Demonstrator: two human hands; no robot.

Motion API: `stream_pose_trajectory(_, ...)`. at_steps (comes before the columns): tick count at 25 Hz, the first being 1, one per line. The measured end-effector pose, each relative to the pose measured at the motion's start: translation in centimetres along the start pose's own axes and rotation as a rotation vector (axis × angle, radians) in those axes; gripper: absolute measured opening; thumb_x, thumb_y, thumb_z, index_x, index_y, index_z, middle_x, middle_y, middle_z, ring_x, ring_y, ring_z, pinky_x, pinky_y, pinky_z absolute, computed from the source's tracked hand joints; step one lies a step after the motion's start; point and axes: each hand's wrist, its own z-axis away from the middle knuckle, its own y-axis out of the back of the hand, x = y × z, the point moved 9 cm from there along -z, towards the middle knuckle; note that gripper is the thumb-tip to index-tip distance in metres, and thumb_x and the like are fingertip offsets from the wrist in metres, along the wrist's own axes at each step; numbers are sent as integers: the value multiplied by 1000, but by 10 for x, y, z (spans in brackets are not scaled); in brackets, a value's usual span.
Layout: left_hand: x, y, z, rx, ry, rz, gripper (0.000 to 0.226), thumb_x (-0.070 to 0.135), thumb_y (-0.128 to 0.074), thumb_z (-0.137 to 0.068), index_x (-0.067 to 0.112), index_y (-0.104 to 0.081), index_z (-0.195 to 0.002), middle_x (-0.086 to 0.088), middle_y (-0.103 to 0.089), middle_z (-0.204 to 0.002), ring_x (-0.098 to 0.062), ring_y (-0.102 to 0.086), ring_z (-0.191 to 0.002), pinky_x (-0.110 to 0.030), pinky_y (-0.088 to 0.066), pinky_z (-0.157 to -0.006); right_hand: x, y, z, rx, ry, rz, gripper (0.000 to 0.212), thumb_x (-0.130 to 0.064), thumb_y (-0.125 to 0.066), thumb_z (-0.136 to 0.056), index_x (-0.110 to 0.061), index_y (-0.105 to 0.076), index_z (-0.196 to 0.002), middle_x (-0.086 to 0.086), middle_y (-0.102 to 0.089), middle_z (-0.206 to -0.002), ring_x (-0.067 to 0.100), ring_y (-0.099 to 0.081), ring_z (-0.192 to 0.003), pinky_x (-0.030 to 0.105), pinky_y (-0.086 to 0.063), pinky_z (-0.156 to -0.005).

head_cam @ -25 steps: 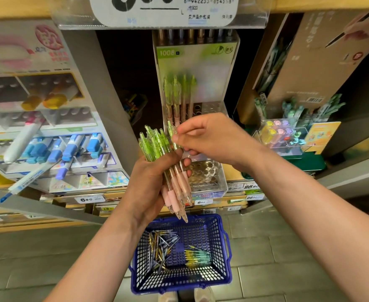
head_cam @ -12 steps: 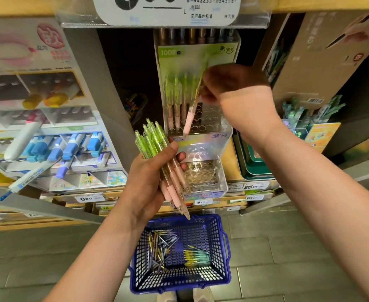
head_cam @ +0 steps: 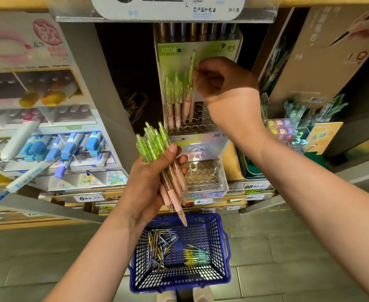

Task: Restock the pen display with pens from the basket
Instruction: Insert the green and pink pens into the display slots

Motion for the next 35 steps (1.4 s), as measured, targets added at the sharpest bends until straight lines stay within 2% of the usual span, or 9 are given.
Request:
stream_pose_trajectory(4, 1, 4, 0, 15, 4, 1, 29, 25, -75, -86, 3, -77, -105, -12, -73, -91, -19, -69, -78, -28, -59, -70, 10, -12, 8, -38, 9, 118, 14, -25, -71, -89, -18, -77, -100, -15, -67, -80, -1, -66, -79, 5, -49, -73)
stream_pose_trajectory(9, 5, 9, -2, 36, -13, -35, 31, 25, -79, -84, 6, -71, -107, -11, -70, -82, -22, -66, -68, -30, -58, -66, 12, -17, 13, -71, 12, 175, 14, -26, -72, -88, -19, -77, -98, -11, -72, -82, 4, -68, -77, 17, -55, -75)
stream_pose_trajectory(12, 7, 6, -3, 16, -12, -42, 31, 27, -81, -82, 10, -67, -104, -12, -70, -82, -22, -66, -66, -30, -58, -63, 14, -15, 19, -116, -76, 206, 8, -31, -74, -86, -23, -74, -88, -13, -70, -72, 2, -67, -70, 9, -51, -68)
stream_pose_trajectory(15, 9, 4, -5, 3, -28, -44, 37, 29, -82, -79, 7, -69, -107, -12, -72, -83, -20, -68, -67, -30, -59, -64, 28, -30, 46, -416, -323, 47, 17, -42, -75, -86, -25, -75, -83, -10, -74, -69, 3, -70, -68, 24, -59, -75)
stream_pose_trajectory(18, 10, 0, -6, -36, -67, -108, 38, 32, -80, -84, 5, -75, -110, -11, -73, -88, -17, -69, -74, -30, -59, -69, 23, -47, 73, -655, -409, -137, 7, -29, -74, -90, -27, -79, -86, -10, -77, -80, 5, -72, -72, 29, -62, -78)
stream_pose_trajectory(26, 7, 4, -9, 0, -75, -66, 28, 30, -82, -81, 18, -79, -106, -11, -76, -95, -22, -74, -82, -34, -60, -71, 29, -22, 56, -386, -503, -360, 12, -10, -68, -95, -15, -75, -87, 8, -77, -80, 20, -74, -76, 35, -63, -80)
stream_pose_trajectory(29, 3, 8, -10, 13, -57, -3, 25, 19, -78, -86, 17, -77, -110, -10, -75, -93, -22, -74, -89, -33, -60, -74, 24, 17, 22, -88, -331, -277, 24, -6, -63, -95, -23, -72, -81, 5, -76, -76, 17, -74, -74, 34, -63, -75)
stream_pose_trajectory(31, 0, 10, -10, 25, -48, 8, 24, 16, -76, -88, 15, -77, -112, -8, -74, -92, -21, -74, -91, -33, -59, -74, 14, 34, 9, 43, -190, -209, 12, -14, -64, -96, -22, -68, -88, 0, -74, -83, 14, -74, -78, 27, -61, -71)
stream_pose_trajectory(35, -1, 13, -8, 44, -46, 4, 24, 18, -77, -87, 16, -78, -111, -6, -74, -93, -21, -73, -95, -32, -59, -73, 5, 25, 5, 40, -39, -78, 2, -24, -63, -95, -25, -65, -95, -5, -73, -88, 11, -73, -82, 38, -61, -80)
